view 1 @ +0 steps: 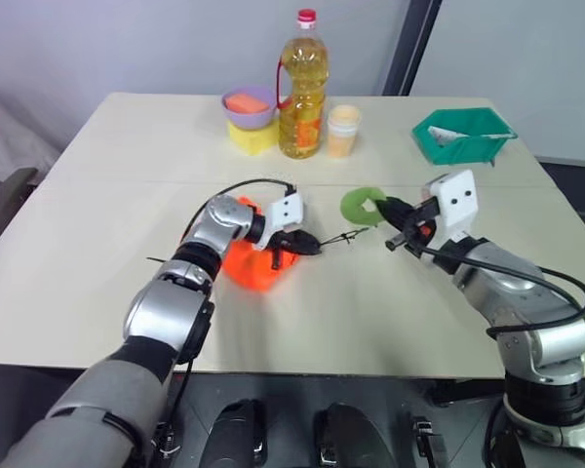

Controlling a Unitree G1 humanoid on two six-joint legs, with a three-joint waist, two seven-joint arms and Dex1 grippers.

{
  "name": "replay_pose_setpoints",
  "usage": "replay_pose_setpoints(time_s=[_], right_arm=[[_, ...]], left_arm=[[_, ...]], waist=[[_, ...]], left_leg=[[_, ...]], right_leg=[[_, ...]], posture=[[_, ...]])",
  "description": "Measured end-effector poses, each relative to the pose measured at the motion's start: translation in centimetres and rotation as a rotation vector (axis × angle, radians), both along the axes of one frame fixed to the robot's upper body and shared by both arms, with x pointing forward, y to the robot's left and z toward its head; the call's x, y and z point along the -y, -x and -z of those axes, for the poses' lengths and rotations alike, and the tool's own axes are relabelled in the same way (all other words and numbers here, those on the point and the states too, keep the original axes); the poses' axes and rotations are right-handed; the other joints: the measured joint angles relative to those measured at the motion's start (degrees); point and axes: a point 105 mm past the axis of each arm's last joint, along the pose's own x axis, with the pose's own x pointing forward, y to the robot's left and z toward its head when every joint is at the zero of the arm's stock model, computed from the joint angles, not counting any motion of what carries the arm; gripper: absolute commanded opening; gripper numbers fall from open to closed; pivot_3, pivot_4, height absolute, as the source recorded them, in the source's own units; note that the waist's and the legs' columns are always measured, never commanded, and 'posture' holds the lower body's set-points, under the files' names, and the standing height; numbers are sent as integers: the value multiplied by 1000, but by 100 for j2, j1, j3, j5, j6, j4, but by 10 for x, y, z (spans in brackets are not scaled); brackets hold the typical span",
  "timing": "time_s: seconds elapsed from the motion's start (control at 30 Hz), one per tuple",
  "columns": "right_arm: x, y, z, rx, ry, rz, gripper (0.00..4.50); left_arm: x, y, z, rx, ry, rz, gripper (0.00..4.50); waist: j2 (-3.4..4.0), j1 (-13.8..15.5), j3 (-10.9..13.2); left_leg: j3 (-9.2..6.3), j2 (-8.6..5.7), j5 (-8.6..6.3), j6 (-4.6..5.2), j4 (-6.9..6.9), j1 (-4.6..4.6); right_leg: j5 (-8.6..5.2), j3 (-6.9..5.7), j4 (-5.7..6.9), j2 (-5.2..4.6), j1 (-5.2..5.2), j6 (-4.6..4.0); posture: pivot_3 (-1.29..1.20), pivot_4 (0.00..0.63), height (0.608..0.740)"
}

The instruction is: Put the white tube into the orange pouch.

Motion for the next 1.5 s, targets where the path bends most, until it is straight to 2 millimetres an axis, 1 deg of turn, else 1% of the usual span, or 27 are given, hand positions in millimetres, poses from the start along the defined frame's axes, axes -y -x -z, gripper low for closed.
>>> replay_pose_setpoints(time_s=[0.07, 0.17, 0.23, 0.4, 0.5, 0.57, 0.63, 0.7, 0.73, 0.77, 0.8, 0.9, 0.93, 0.97, 1.03, 1.1, 1.2, 1.23, 1.33, 1.37, 1.4, 1.5], right_arm=[[12, -6, 2, -11, -5, 65, 0], [40, -20, 13, -64, 2, 216, 0], [49, -23, 21, -95, 4, 258, 0], [51, -25, 25, -108, 14, 274, 0], [50, -26, 28, -119, 18, 270, 0], [46, -26, 29, -124, 22, 255, 0], [43, -26, 29, -127, 21, 235, 0], [38, -24, 28, -127, 16, 194, 687], [33, -23, 27, -130, 10, 164, 991], [28, -21, 26, -130, 7, 126, 1463], [24, -19, 24, -130, 9, 99, 2077], [17, -14, 24, -130, 30, 52, 3672], [16, -11, 25, -135, 37, 40, 4067], [17, -7, 29, -146, 47, 29, 4067], [18, 0, 38, -176, 58, 11, 4067], [23, 6, 46, -201, 70, 4, 4067], [28, 17, 45, -187, 79, -44, 4067], [29, 19, 43, -177, 75, -55, 4067], [35, 19, 41, -154, 57, -62, 4067], [41, 18, 41, -152, 48, -52, 4067], [45, 17, 43, -158, 45, -43, 4067], [51, 15, 48, -170, 31, -37, 4067]], left_arm=[[-6, 2, 3, -7, -9, 4, 220], [-18, 5, 4, 13, -43, 35, 220], [-30, 6, 7, 30, -73, 41, 220], [-48, 12, 9, 55, -97, 44, 220], [-61, 19, 11, 54, -88, 29, 220], [-66, 24, 12, 50, -80, 16, 220], [-67, 28, 13, 30, -61, 5, 220], [-68, 35, 14, -26, -12, -18, 1290], [-67, 38, 14, -64, 12, -30, 1670], [-67, 43, 14, -107, 40, -41, 2142], [-66, 47, 14, -137, 59, -48, 2748], [-67, 53, 9, -158, 91, -85, 4332], [-69, 55, 5, -158, 104, -105, 4500], [-74, 57, 1, -157, 118, -132, 4500], [-90, 60, -5, -168, 140, -211, 4500], [-106, 63, -11, -174, 170, -298, 4500], [-129, 63, -25, -158, 263, -455, 4500], [-137, 61, -31, -125, 291, -517, 4500], [-161, 55, -40, -41, 344, -676, 4500], [-171, 56, -39, -25, 354, -732, 4500], [-177, 57, -36, -24, 358, -763, 4500], [-188, 61, -24, -32, 356, -837, 4500]], waist=[[0, 7, 0], [0, 17, 0], [1, 6, 0], [2, -26, -1], [4, -34, -2], [5, -29, -3], [6, -20, -3], [6, -21, -3], [6, -22, -3], [6, -25, -3], [6, -20, -3], [6, -10, -3], [6, -5, -3], [5, -3, -4], [5, -4, -3], [6, -11, -3], [5, -4, -3], [5, -1, -3], [4, 3, -4], [4, 2, -4], [4, 2, -4], [4, 4, -4]], left_leg=[[0, 0, 0, 0, 2, 0], [1, -1, 0, 0, 3, 0], [1, 0, 0, 0, 1, 0], [1, 4, 0, 0, 2, 0], [1, 5, 0, 0, 2, 1], [1, 5, 0, 0, 3, 2], [1, 5, 0, 0, 4, 2], [1, 5, 0, 0, 4, 2], [0, 5, 0, 0, 4, 3], [0, 5, 0, 0, 4, 2], [-1, 5, 0, 0, 4, 2], [-1, 5, 0, 0, 4, 3], [-1, 5, 0, 0, 4, 2], [-2, 5, 0, 0, 4, 3], [-3, 5, 0, 0, 3, 3], [-3, 5, 0, 0, 3, 3], [-5, 5, 0, -1, 3, 10], [-5, 5, -1, -1, 3, 15], [-4, 5, -1, -1, 2, 30], [-3, 5, -1, -2, 2, 33], [-3, 4, -1, -2, 2, 33], [-3, 5, -1, -2, 1, 32]], right_leg=[[0, 0, 0, -1, 1, 0], [1, 0, 0, -3, 2, -1], [0, 0, 0, -3, 0, -1], [0, 1, 6, -1, -1, -1], [0, 2, 9, -1, -1, -1], [0, 2, 10, -1, -1, -1], [1, 2, 10, -2, 1, -1], [0, 2, 11, -2, 1, -1], [0, 2, 11, -2, 1, -1], [0, 2, 11, -2, 0, -1], [0, 1, 11, -2, 1, -1], [0, 2, 11, -2, 2, -1], [0, 2, 11, -3, 3, -1], [0, 2, 10, -3, 4, -1], [0, 2, 10, -4, 3, -1], [0, 2, 10, -5, 3, -1], [1, 1, 10, -6, 12, -1], [1, 1, 9, -7, 16, -1], [1, 1, 8, -9, 30, -1], [1, 1, 8, -10, 32, -1], [1, 1, 8, -10, 31, -1], [1, 1, 8, -11, 29, -1]], posture=[[0, 150, 737], [0, 150, 737], [0, 150, 737], [0, 150, 737], [0, 150, 737], [0, 150, 737], [0, 150, 737], [0, 150, 737], [0, 150, 737], [0, 150, 737], [0, 150, 737], [0, 150, 737], [0, 150, 737], [0, 150, 737], [0, 150, 737], [0, 150, 737], [0, 150, 737], [0, 150, 737], [0, 150, 737], [0, 150, 737], [0, 150, 737], [0, 150, 737]])
